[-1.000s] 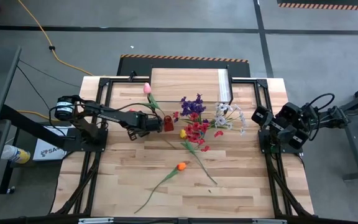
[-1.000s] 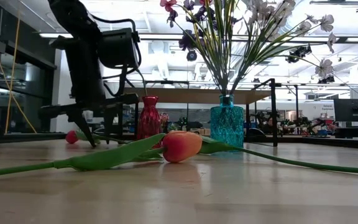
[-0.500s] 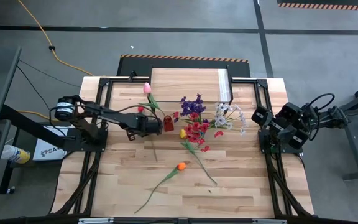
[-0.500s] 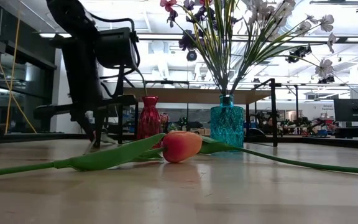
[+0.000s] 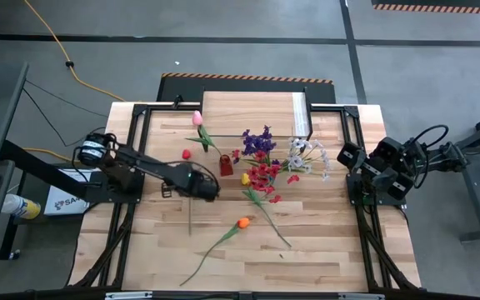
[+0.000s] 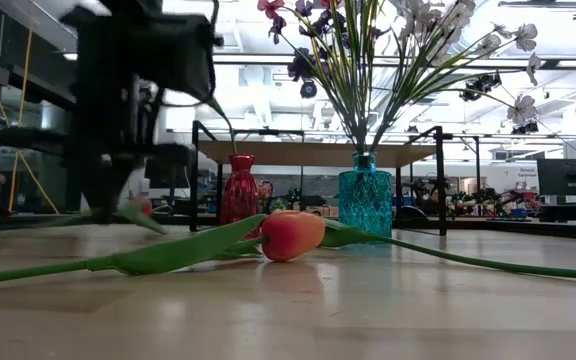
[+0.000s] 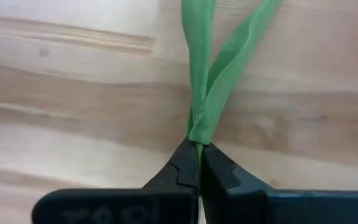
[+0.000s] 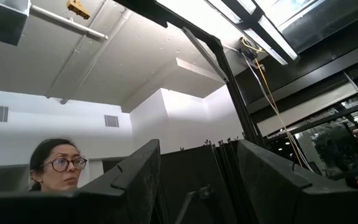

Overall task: Pick and place flowers into a vace then onto a shelf
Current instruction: Put the red flower into the red vase

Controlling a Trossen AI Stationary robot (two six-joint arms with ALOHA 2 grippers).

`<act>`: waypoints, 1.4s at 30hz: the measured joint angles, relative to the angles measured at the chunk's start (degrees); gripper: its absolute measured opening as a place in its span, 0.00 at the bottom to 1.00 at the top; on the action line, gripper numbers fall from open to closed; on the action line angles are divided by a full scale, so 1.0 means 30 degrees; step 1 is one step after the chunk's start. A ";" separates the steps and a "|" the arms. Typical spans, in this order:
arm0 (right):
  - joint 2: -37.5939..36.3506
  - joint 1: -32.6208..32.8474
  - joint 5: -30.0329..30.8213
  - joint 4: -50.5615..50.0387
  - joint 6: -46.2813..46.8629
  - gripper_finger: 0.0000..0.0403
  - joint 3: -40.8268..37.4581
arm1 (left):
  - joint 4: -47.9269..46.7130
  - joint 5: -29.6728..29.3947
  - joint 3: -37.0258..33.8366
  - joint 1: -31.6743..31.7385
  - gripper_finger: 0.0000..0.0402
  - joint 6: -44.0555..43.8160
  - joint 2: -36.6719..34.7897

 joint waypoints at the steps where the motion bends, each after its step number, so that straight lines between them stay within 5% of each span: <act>1: 0.0000 0.0000 0.0003 0.0000 -0.0004 0.51 0.0000 | -0.0588 -0.0103 0.0325 -0.0493 0.08 -0.0277 -0.0014; 13: 0.0000 0.0000 0.0114 0.0000 -0.0129 0.51 0.0000 | -0.8140 -0.4919 0.8491 -0.7235 0.08 -0.4064 -0.0070; 20: 0.0000 0.0000 0.0134 0.0003 -0.0492 0.51 0.0000 | -1.0900 -1.3401 1.2572 -0.9412 0.08 -0.3286 -0.0098; 28: 0.0000 0.0000 0.0151 0.0000 -0.0506 0.51 0.0000 | -1.1508 -2.0423 1.3612 -0.7408 0.08 0.3461 -0.0124; 36: 0.0000 0.0000 0.0149 -0.0025 -0.0562 0.51 0.0000 | -1.1736 -2.4710 1.3612 -0.3945 0.08 0.2759 -0.0124; 42: 0.0000 0.0000 0.0151 -0.0138 -0.1007 0.51 0.0000 | -1.1715 -2.5219 1.3607 -0.2181 0.08 0.1745 0.0028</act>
